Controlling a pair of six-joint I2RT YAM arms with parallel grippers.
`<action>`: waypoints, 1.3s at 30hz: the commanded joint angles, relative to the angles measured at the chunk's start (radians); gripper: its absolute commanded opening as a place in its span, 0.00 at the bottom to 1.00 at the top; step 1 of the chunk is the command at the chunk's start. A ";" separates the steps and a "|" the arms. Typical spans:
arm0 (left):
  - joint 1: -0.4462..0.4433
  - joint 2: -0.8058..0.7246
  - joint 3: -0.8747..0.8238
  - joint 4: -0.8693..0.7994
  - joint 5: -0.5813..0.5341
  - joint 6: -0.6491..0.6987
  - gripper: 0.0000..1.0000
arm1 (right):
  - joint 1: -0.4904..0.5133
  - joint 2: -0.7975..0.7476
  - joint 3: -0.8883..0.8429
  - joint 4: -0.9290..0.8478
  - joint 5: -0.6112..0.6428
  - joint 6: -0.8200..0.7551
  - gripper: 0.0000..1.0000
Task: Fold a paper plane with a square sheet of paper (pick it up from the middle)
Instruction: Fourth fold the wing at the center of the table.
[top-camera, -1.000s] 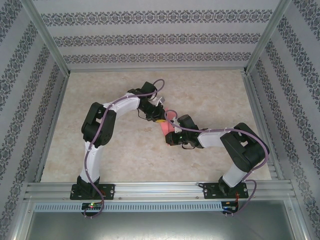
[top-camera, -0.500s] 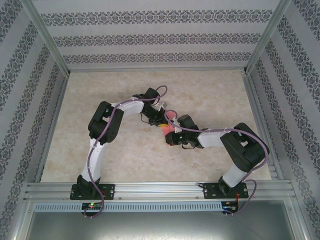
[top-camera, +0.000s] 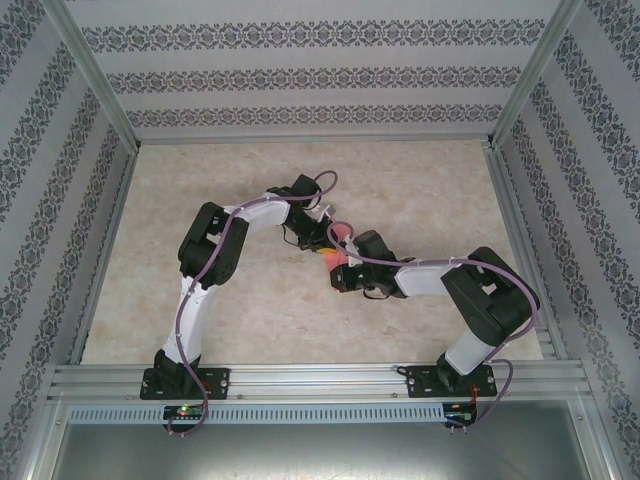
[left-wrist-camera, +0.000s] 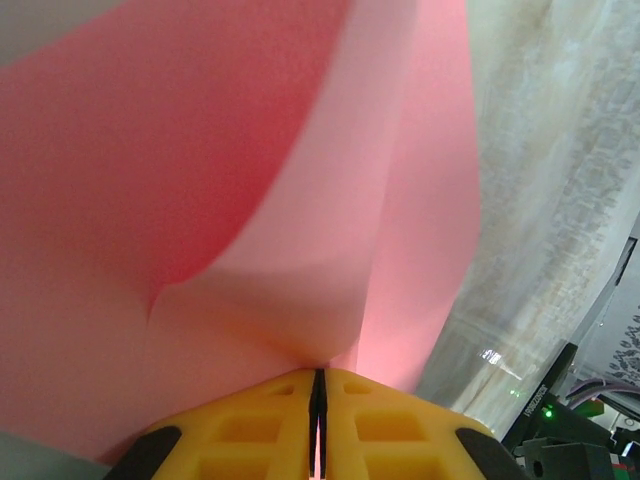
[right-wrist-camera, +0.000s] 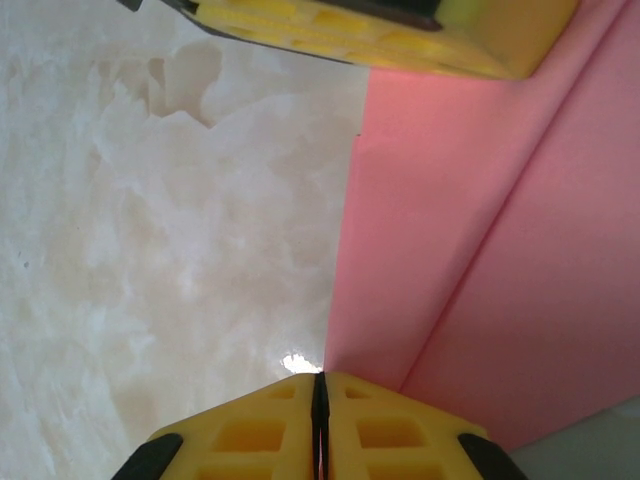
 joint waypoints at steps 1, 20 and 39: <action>-0.003 0.091 -0.016 -0.065 -0.199 0.053 0.13 | 0.032 -0.010 -0.059 -0.148 0.004 -0.015 0.11; -0.002 0.100 -0.016 -0.087 -0.209 0.087 0.13 | 0.069 -0.149 -0.128 -0.168 -0.007 0.067 0.11; -0.001 0.053 -0.052 -0.036 -0.150 0.077 0.13 | -0.212 -0.038 0.001 0.195 -0.273 0.213 0.10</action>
